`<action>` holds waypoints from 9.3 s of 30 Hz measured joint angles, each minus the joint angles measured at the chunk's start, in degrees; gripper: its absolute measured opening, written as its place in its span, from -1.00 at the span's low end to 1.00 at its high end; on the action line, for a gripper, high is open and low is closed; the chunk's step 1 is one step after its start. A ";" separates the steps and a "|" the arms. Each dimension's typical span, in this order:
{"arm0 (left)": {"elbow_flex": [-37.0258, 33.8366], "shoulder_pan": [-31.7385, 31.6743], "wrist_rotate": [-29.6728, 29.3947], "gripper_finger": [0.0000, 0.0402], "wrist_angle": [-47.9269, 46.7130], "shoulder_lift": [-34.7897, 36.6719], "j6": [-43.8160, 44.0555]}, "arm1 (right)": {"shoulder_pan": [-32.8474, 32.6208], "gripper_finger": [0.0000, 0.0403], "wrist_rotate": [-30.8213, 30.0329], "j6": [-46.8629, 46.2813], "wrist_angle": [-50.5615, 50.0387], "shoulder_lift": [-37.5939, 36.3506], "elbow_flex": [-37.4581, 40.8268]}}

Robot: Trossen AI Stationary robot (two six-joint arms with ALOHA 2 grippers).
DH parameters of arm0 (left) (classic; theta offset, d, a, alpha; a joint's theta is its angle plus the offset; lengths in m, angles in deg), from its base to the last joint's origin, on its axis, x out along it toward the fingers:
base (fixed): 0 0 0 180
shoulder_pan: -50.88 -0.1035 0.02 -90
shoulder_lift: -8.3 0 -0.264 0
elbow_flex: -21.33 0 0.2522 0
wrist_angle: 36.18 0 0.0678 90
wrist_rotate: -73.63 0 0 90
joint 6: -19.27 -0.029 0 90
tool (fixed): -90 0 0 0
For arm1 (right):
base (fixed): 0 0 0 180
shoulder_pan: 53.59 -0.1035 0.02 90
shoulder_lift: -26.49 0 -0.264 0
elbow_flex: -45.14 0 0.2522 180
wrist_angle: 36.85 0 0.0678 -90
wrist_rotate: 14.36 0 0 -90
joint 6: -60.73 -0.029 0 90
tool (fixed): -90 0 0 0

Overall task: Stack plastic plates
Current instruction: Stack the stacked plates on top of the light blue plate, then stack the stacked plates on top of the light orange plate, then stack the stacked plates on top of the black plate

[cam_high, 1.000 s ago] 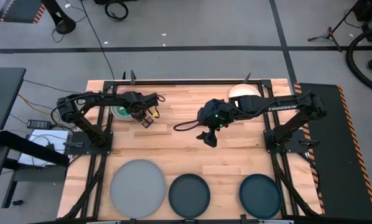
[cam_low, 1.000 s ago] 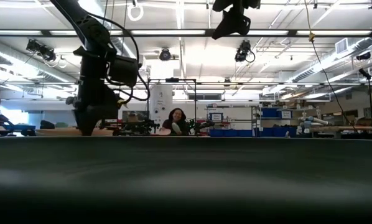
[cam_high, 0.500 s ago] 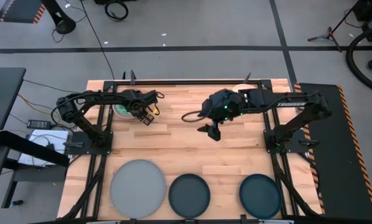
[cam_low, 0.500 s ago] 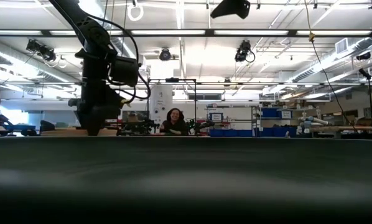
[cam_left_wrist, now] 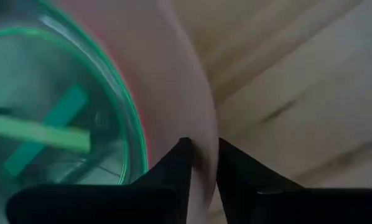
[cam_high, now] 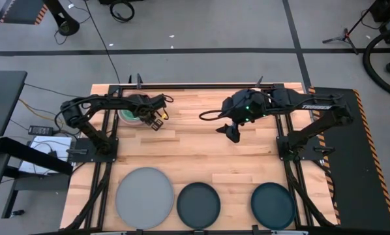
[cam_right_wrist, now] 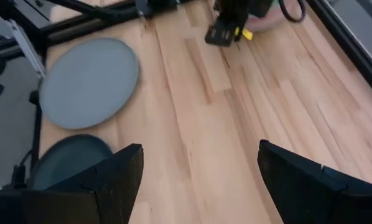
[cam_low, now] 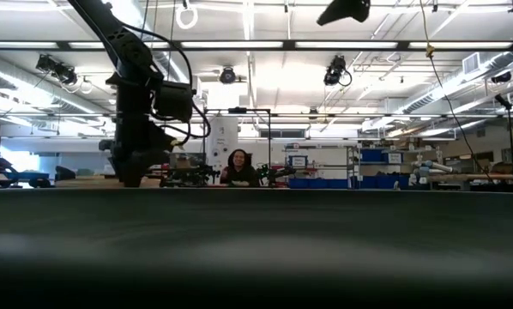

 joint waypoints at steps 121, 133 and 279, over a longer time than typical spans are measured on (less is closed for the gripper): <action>-9.14 53.59 -10.03 -0.13 4.07 34.87 28.03 | 20.99 -0.07 10.62 -6.11 17.10 42.46 -3.74; -9.14 53.54 -10.75 -0.13 4.18 34.87 26.41 | 17.81 -0.09 8.68 -1.79 16.70 44.86 -3.17; 29.20 44.34 4.40 -0.12 -7.81 36.02 1.06 | 43.42 0.09 -7.58 -43.52 29.37 -35.72 63.39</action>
